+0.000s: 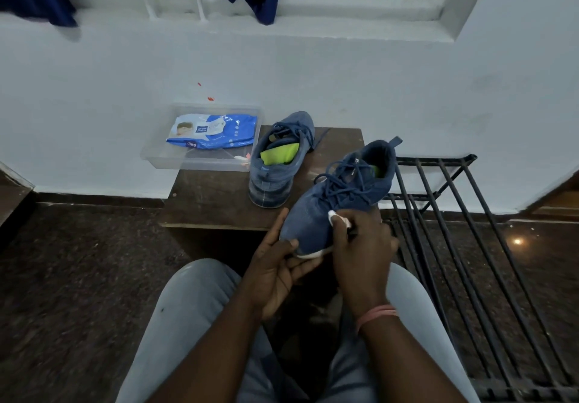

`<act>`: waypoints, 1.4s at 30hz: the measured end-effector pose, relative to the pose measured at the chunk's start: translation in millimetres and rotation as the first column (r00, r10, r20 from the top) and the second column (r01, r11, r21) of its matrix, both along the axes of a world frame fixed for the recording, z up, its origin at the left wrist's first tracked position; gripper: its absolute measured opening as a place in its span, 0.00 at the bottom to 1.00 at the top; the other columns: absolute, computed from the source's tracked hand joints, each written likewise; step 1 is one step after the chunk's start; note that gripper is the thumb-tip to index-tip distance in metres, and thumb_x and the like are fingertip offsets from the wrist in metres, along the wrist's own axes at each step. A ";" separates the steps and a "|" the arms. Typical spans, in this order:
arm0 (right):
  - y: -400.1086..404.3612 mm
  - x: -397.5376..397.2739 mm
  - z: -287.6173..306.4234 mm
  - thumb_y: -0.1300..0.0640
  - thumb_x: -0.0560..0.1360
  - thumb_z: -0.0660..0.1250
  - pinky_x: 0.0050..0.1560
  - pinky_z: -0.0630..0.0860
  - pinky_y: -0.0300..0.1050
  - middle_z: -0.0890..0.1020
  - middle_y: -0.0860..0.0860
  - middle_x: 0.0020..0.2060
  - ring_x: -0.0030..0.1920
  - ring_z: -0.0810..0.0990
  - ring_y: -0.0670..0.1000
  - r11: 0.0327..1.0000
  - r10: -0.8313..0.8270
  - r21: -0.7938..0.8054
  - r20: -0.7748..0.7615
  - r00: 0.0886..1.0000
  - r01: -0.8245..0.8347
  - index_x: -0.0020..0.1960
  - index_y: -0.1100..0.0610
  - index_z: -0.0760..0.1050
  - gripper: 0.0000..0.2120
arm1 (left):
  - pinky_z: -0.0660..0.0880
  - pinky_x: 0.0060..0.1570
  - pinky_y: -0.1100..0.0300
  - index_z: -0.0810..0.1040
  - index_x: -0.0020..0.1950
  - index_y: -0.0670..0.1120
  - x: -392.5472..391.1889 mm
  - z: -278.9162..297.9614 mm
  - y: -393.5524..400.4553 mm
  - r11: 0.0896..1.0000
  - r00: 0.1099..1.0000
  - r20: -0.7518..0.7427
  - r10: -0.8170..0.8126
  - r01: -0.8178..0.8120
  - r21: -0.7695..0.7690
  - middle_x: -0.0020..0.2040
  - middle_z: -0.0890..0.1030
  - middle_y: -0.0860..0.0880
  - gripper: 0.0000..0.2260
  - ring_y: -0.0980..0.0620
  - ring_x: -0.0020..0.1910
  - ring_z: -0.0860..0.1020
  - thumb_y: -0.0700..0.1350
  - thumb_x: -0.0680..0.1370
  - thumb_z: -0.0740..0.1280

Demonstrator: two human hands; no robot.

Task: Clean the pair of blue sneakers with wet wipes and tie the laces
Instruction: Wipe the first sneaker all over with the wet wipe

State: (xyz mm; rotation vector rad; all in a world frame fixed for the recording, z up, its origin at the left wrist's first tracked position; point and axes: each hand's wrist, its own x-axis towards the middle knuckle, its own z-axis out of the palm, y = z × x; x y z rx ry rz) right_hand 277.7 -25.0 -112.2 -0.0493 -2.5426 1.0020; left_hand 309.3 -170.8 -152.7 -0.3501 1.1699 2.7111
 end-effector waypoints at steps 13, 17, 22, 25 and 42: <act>-11.9 5.6 -7.4 0.51 0.78 0.67 0.54 0.72 0.54 0.83 0.44 0.46 0.49 0.79 0.51 0.988 0.154 -0.029 0.043 0.987 -0.153 0.49 0.46 0.80 0.04 | 0.78 0.64 0.46 0.64 0.80 0.52 1.3 -0.6 -2.6 0.997 1.000 -0.008 0.004 -0.003 0.072 0.75 0.73 0.43 0.29 0.39 0.72 0.73 0.39 0.80 0.64; -22.1 16.3 -6.5 0.51 0.77 0.67 0.53 0.74 0.56 0.84 0.43 0.46 0.48 0.79 0.49 0.931 0.366 0.003 0.037 0.930 -0.366 0.50 0.45 0.82 0.05 | 0.76 0.64 0.49 0.64 0.80 0.52 2.2 0.0 -6.1 0.994 1.000 -0.010 -0.002 0.003 0.113 0.76 0.72 0.40 0.30 0.39 0.70 0.74 0.39 0.79 0.66; 1.3 -3.6 -4.0 0.56 0.76 0.72 0.53 0.75 0.61 0.75 0.27 0.46 0.51 0.78 0.49 0.992 0.094 -0.088 -0.019 0.995 -0.095 0.46 0.47 0.81 0.04 | 0.77 0.64 0.41 0.66 0.79 0.52 1.5 1.4 -1.8 0.997 1.000 -0.004 -0.005 0.006 0.083 0.74 0.74 0.44 0.31 0.37 0.70 0.75 0.38 0.77 0.68; -20.6 15.9 -3.5 0.53 0.76 0.68 0.52 0.77 0.58 0.83 0.39 0.45 0.47 0.81 0.47 0.951 0.297 -0.098 0.017 0.955 -0.294 0.48 0.47 0.83 0.05 | 0.79 0.62 0.49 0.64 0.80 0.51 1.3 0.2 -5.0 0.993 1.000 -0.008 0.003 -0.002 0.121 0.74 0.74 0.41 0.30 0.40 0.69 0.75 0.37 0.79 0.65; -10.8 9.3 -1.7 0.53 0.78 0.65 0.48 0.72 0.51 0.82 0.43 0.39 0.44 0.79 0.48 0.982 0.167 0.068 0.118 0.979 -0.176 0.41 0.49 0.79 0.08 | 0.80 0.61 0.47 0.65 0.80 0.50 0.8 0.3 -5.7 0.993 0.999 -0.018 0.027 -0.025 0.116 0.74 0.73 0.42 0.26 0.37 0.70 0.75 0.38 0.81 0.63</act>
